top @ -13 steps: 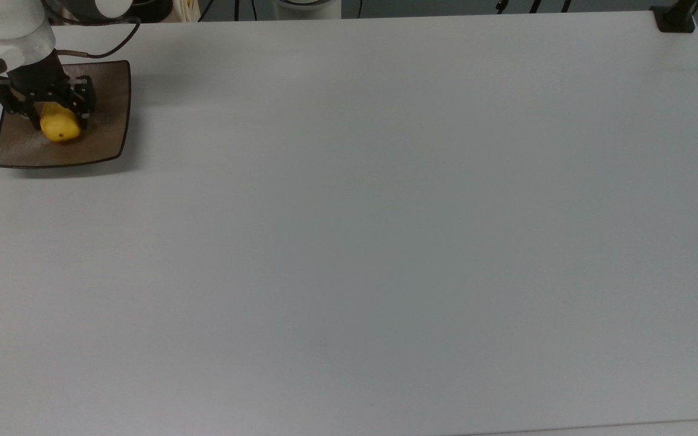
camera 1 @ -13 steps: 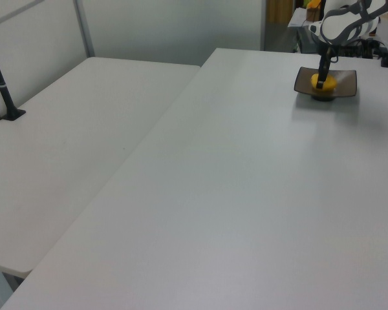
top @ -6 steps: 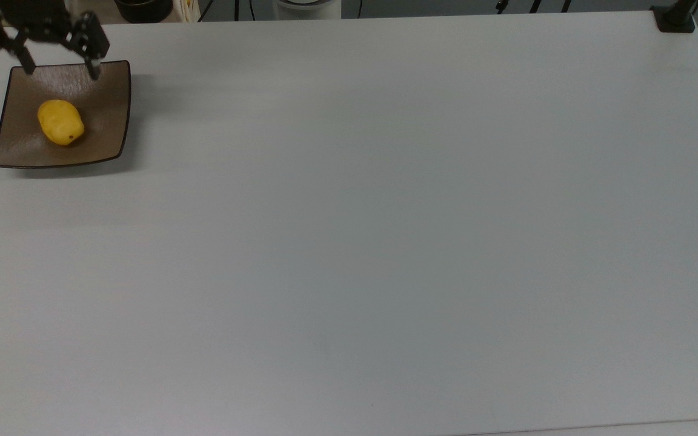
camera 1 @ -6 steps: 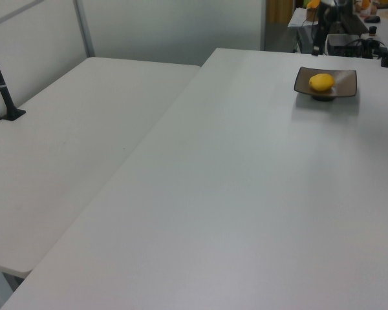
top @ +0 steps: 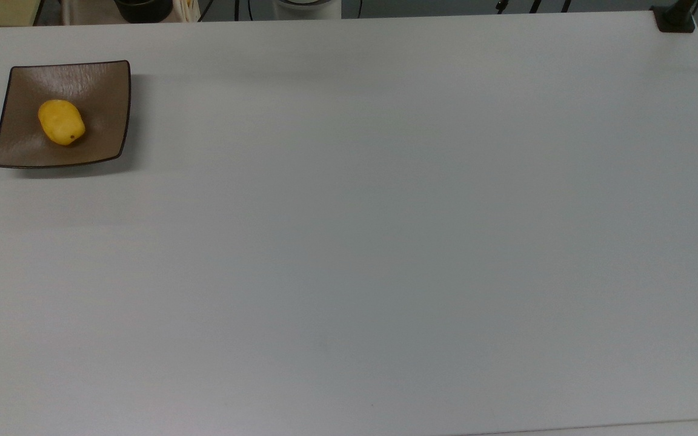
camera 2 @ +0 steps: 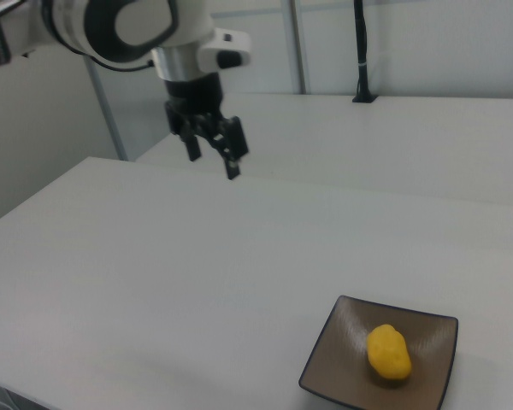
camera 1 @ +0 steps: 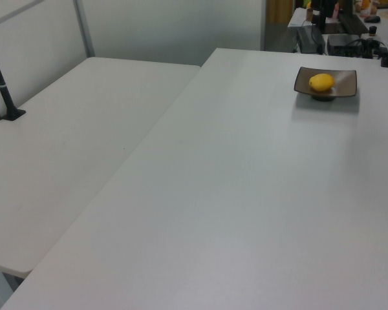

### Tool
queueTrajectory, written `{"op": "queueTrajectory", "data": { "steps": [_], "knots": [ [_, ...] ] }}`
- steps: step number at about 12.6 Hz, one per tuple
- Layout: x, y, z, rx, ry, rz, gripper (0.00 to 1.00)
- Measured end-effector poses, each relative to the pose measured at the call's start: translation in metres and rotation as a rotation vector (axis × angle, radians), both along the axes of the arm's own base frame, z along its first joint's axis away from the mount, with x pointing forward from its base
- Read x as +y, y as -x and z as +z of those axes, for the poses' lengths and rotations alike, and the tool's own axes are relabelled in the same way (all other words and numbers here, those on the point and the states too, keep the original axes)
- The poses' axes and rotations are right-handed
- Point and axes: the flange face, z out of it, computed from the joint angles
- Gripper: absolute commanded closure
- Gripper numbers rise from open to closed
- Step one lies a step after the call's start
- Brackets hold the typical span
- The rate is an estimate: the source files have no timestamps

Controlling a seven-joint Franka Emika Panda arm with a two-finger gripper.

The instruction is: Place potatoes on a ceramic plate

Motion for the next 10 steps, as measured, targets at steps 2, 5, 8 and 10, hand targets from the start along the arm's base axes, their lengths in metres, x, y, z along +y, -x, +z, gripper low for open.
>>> {"op": "queueTrajectory", "data": {
  "steps": [2,5,8,10],
  "knots": [
    [0.069,0.001,0.001,0.043,-0.007,0.076,0.00],
    [0.136,0.000,-0.021,0.080,0.005,0.185,0.00],
    [0.143,-0.012,-0.038,0.034,0.011,0.248,0.00],
    [0.143,-0.020,-0.045,0.009,0.017,0.301,0.00]
  ]
}}
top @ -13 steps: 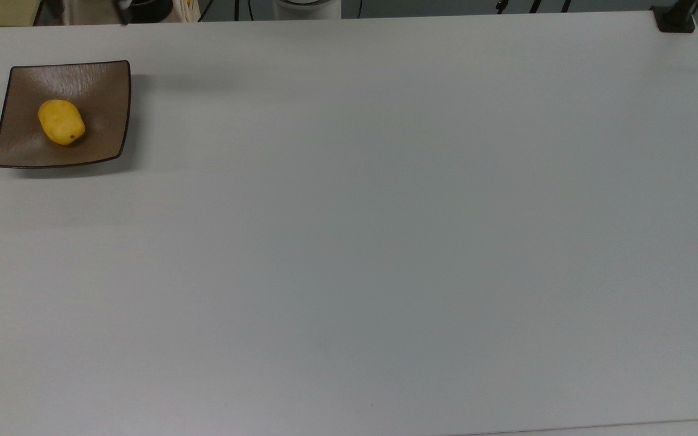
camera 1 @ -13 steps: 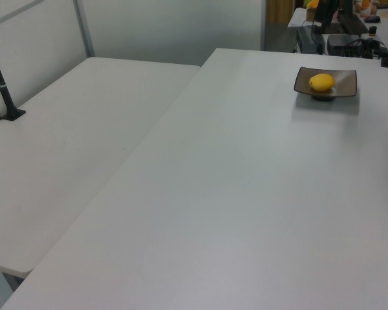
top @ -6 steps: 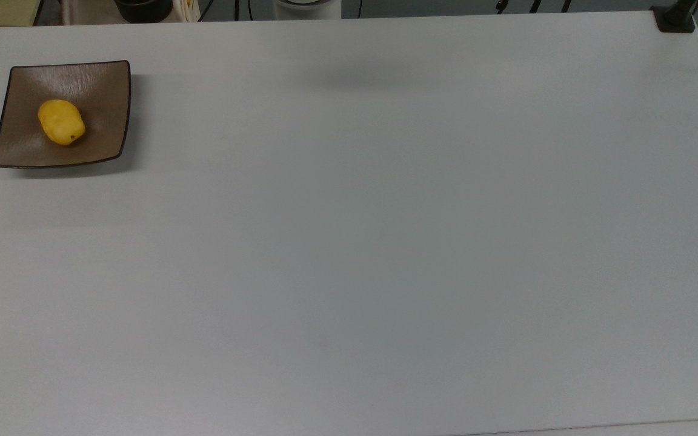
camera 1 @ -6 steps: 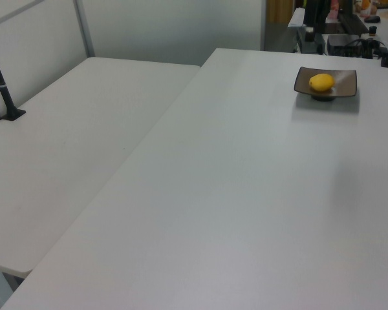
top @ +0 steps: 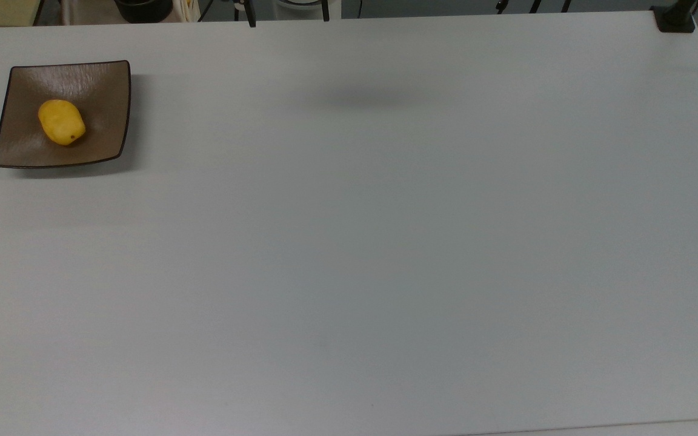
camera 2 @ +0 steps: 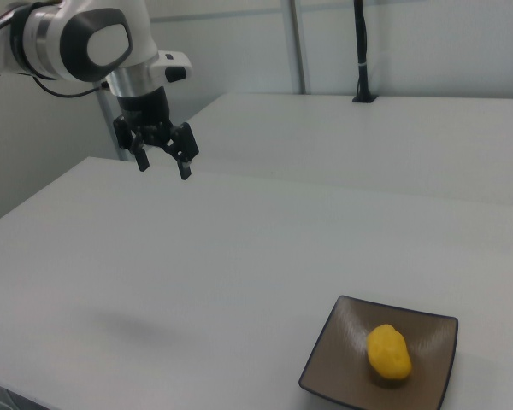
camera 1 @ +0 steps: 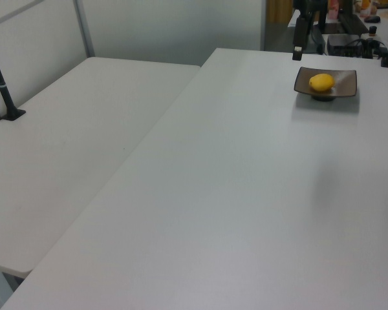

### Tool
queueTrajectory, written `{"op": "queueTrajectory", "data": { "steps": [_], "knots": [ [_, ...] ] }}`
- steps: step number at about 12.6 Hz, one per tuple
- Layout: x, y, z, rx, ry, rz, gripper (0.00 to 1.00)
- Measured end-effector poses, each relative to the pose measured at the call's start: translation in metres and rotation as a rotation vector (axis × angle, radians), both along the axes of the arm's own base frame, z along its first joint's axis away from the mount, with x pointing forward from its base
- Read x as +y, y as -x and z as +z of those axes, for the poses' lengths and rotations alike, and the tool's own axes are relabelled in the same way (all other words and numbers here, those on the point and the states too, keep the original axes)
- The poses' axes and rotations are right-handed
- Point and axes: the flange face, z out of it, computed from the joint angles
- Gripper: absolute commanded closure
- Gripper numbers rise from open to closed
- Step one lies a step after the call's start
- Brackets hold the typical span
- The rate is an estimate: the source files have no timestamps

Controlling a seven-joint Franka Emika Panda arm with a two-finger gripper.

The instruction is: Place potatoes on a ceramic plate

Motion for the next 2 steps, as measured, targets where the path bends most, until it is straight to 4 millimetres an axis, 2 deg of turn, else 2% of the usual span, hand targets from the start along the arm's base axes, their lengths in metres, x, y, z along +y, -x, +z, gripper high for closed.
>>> {"op": "queueTrajectory", "data": {
  "steps": [2],
  "knots": [
    [-0.0018,-0.0056,-0.0076,0.003,0.001,0.010,0.00]
  ]
}}
